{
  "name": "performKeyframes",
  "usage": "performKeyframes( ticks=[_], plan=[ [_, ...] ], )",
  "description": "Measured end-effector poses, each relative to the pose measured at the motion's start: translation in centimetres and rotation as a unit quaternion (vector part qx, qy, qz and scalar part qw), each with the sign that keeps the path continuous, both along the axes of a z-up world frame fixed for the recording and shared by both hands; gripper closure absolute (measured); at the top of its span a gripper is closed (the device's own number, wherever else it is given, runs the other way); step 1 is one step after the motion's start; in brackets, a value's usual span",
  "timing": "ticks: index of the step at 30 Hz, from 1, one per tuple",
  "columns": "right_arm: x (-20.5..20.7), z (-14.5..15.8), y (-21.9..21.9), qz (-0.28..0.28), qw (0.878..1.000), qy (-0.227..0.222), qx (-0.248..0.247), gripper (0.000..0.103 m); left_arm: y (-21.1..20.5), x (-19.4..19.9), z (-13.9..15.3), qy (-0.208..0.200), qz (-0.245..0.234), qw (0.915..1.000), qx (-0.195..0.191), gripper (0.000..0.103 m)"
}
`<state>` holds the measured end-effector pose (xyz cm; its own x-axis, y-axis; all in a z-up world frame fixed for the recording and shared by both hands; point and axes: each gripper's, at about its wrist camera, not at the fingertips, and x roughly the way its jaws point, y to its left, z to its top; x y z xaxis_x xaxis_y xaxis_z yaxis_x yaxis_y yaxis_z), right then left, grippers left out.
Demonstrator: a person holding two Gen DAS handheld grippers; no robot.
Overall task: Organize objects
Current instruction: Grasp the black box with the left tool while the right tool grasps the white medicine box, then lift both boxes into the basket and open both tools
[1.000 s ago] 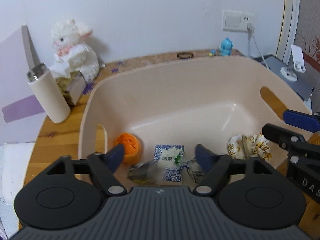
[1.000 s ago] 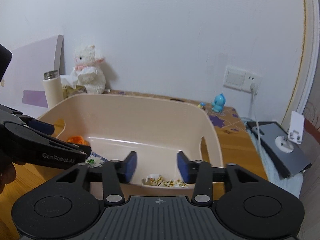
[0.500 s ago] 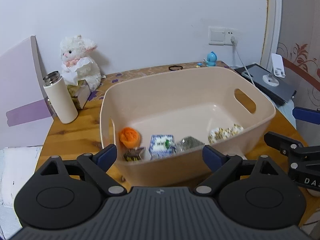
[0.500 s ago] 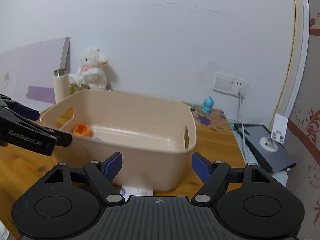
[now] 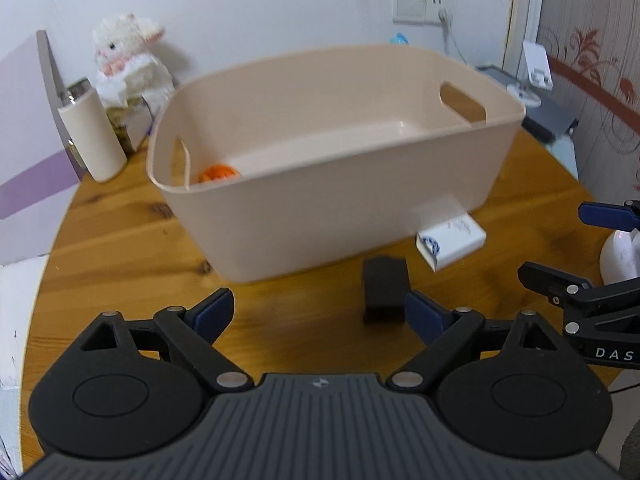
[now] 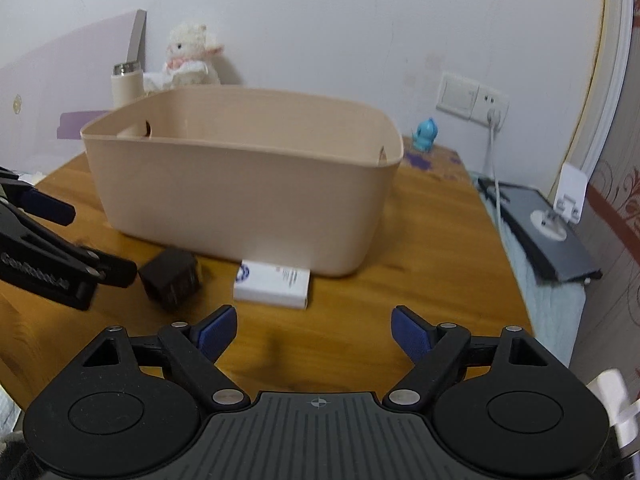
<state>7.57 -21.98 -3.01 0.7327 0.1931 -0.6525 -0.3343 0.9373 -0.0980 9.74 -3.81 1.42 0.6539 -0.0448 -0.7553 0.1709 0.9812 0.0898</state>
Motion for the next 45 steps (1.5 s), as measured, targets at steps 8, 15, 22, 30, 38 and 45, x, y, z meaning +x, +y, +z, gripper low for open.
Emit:
performKeyframes(
  ticks=[8, 15, 22, 30, 38, 45],
  plan=[
    [1.2, -2.3, -0.1, -0.006, 1.0, 0.029, 0.003, 0.017, -1.0, 2.0, -3.9, 0.049, 0.009, 0.9987, -0.006, 0.01],
    [2.2, -3.3, 0.0, -0.007, 0.999, 0.041, 0.005, 0.012, -1.1, 3.3, -5.1, 0.048, 0.014, 0.998, -0.037, 0.01],
    [3.2, -3.9, 1.2, 0.005, 0.999, 0.045, 0.007, 0.007, -0.5, 3.8, -5.3, 0.037, 0.024, 0.9984, -0.036, 0.011],
    [4.6, -4.4, 2.9, 0.013, 0.999, 0.04, 0.012, 0.007, 0.9, 4.1, -5.1, 0.031, 0.021, 0.9987, -0.035, 0.024],
    [5.4, -4.6, 3.7, 0.008, 0.999, 0.025, 0.035, 0.025, 1.6, 4.8, -4.8, 0.022, 0.016, 0.9989, -0.039, 0.053],
    [5.1, -4.4, 3.7, 0.003, 0.999, 0.025, 0.046, 0.048, 2.2, 5.2, -4.5, 0.023, 0.009, 0.9989, -0.04, 0.069]
  ],
)
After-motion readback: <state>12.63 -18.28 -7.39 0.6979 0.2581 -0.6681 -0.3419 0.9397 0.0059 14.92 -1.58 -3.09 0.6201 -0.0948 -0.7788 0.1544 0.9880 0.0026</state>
